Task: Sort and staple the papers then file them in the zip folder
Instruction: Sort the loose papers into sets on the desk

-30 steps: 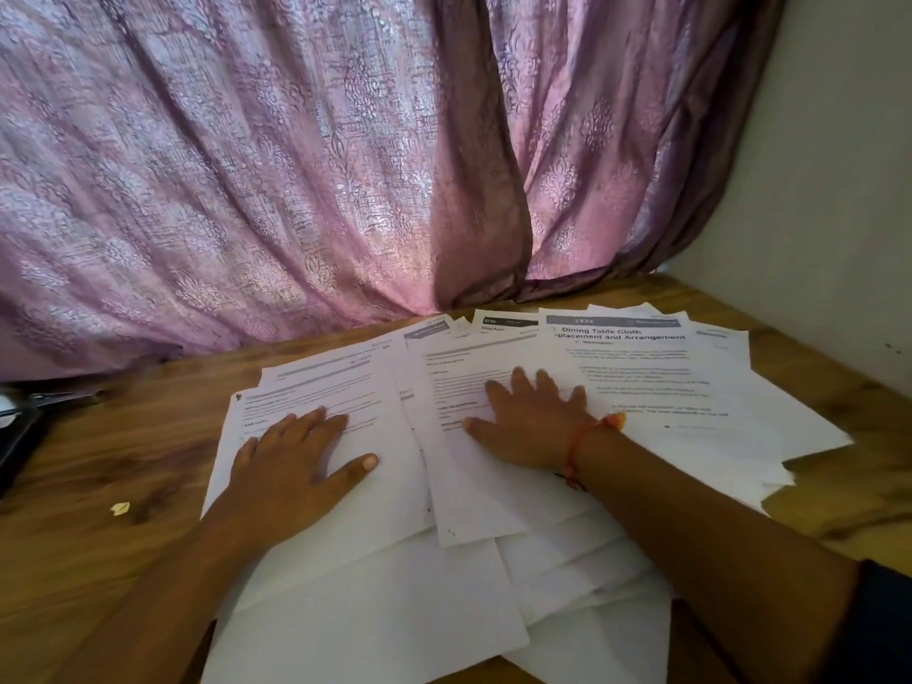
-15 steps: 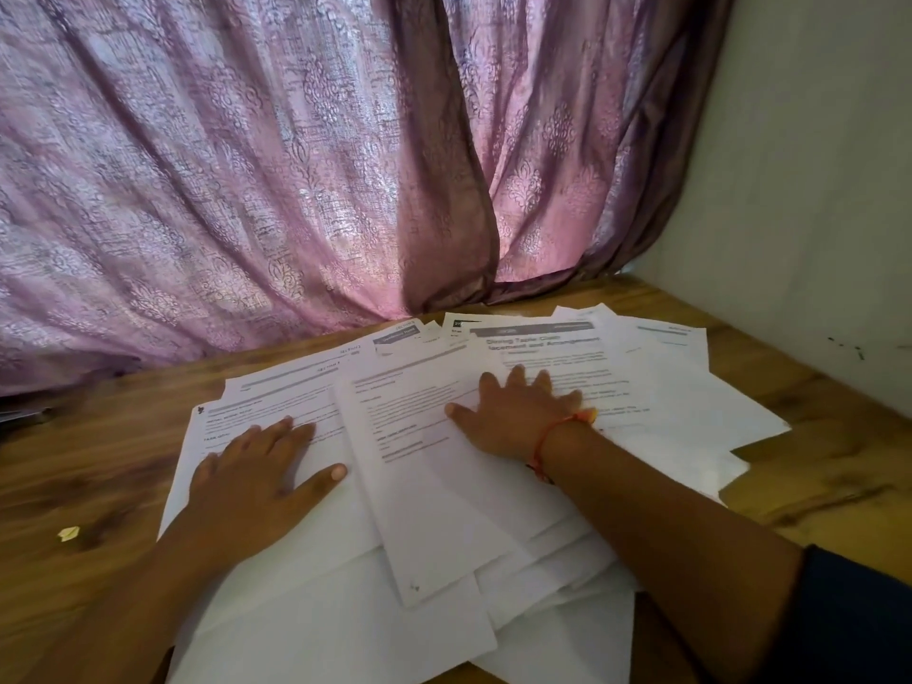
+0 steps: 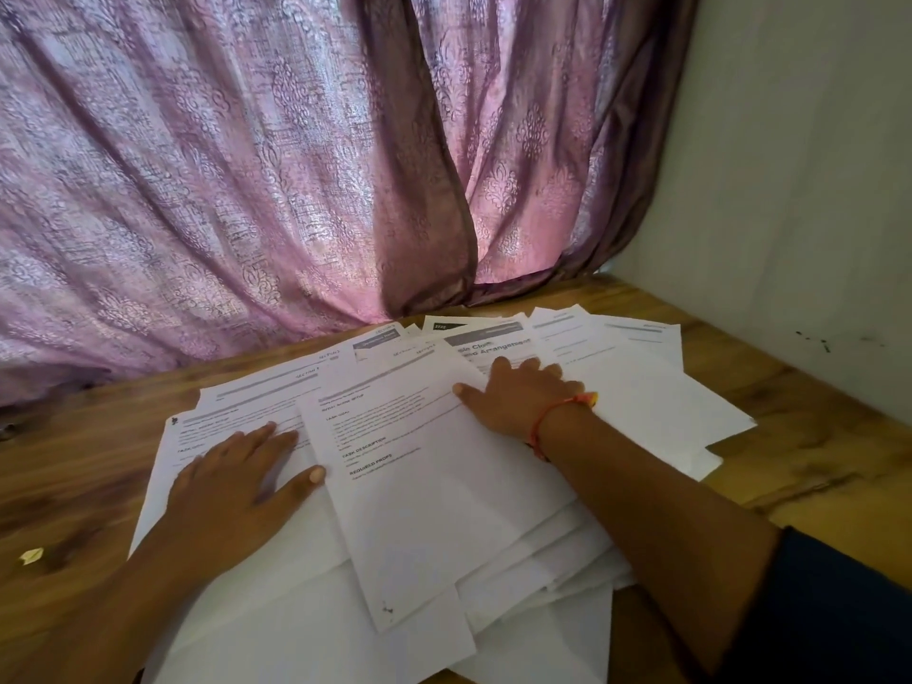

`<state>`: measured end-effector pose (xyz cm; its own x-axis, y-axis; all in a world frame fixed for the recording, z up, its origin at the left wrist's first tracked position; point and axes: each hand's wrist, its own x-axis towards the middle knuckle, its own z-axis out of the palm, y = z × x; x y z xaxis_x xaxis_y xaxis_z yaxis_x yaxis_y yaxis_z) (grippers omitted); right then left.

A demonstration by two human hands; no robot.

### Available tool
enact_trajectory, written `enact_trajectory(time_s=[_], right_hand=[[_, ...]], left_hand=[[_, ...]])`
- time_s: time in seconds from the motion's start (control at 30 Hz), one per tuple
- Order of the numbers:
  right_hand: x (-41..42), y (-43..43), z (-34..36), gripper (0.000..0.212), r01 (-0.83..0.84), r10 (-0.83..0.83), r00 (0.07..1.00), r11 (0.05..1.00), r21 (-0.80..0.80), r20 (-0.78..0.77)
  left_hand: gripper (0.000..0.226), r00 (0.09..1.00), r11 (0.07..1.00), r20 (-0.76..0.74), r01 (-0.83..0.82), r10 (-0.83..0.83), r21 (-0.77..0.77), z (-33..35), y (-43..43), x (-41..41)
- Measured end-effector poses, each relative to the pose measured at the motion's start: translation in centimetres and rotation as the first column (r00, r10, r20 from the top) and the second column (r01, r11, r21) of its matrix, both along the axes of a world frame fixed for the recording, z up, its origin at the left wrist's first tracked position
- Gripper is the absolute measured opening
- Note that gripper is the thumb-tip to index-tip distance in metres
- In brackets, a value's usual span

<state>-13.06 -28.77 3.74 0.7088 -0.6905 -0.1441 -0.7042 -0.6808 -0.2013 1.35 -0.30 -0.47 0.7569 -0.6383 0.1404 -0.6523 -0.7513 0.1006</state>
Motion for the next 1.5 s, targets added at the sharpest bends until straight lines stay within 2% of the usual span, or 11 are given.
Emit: enact_trajectory(time_s=[0.17, 0.37, 0.63, 0.73, 0.83, 0.93, 1.03, 1.17, 1.3, 1.43, 1.5], right_hand=[[0.5, 1.6, 0.3, 0.088, -0.116, 0.119, 0.989, 0.993, -0.029, 0.091], [-0.3, -1.5, 0.2, 0.094, 0.122, -0.122, 0.993, 0.991, 0.053, 0.004], [0.7, 2.1, -0.3, 0.099, -0.068, 0.068, 0.998, 0.997, 0.043, 0.000], [0.4, 1.2, 0.4, 0.093, -0.121, 0.110, 0.985, 0.990, 0.079, 0.135], [-0.1, -1.4, 1.3, 0.082, -0.004, -0.005, 0.969, 0.999, 0.039, 0.246], [-1.1, -4.1, 1.6, 0.074, 0.150, -0.148, 0.983, 0.989, -0.009, 0.109], [-1.3, -5.7, 1.2, 0.068, 0.096, -0.095, 0.995, 0.995, -0.016, 0.044], [-1.1, -6.4, 1.3, 0.060, 0.087, -0.086, 0.979, 0.996, 0.003, 0.184], [-1.1, -6.4, 1.6, 0.022, 0.000, -0.022, 0.932, 0.998, 0.062, 0.361], [-0.9, -6.4, 1.8, 0.019, -0.034, -0.010, 0.785, 0.998, 0.059, 0.619], [-1.1, -6.0, 2.7, 0.018, -0.045, 0.064, 0.705, 0.998, -0.046, 0.706]], left_hand=[[0.131, 0.999, 0.997, -0.002, 0.033, -0.033, -0.072, 0.2, -0.1, -0.4], [0.128, 0.999, 0.999, 0.005, 0.034, -0.033, -0.042, -0.1, -0.1, 0.0], [0.136, 1.000, 1.000, -0.028, 0.007, -0.007, -0.024, -0.2, -0.2, 0.0], [0.138, 0.999, 1.000, -0.037, 0.001, -0.002, -0.018, -0.3, -0.2, 0.1], [0.137, 1.000, 1.000, -0.032, -0.001, 0.000, -0.023, -0.3, -0.2, 0.1], [0.138, 1.000, 0.999, -0.028, -0.001, 0.001, -0.032, -0.2, -0.2, 0.0], [0.139, 1.000, 0.999, -0.026, 0.006, -0.007, -0.041, 0.0, -0.2, -0.2], [0.141, 0.999, 0.999, -0.041, 0.003, -0.004, -0.041, 0.3, -0.4, -0.5], [0.135, 0.999, 1.000, -0.052, -0.011, 0.010, -0.009, 0.7, -0.6, -1.0], [0.124, 0.998, 1.000, -0.061, -0.007, 0.009, 0.023, 0.9, -0.8, -1.5], [0.119, 0.998, 1.000, -0.063, -0.001, 0.003, 0.029, 1.1, -0.8, -1.8]])
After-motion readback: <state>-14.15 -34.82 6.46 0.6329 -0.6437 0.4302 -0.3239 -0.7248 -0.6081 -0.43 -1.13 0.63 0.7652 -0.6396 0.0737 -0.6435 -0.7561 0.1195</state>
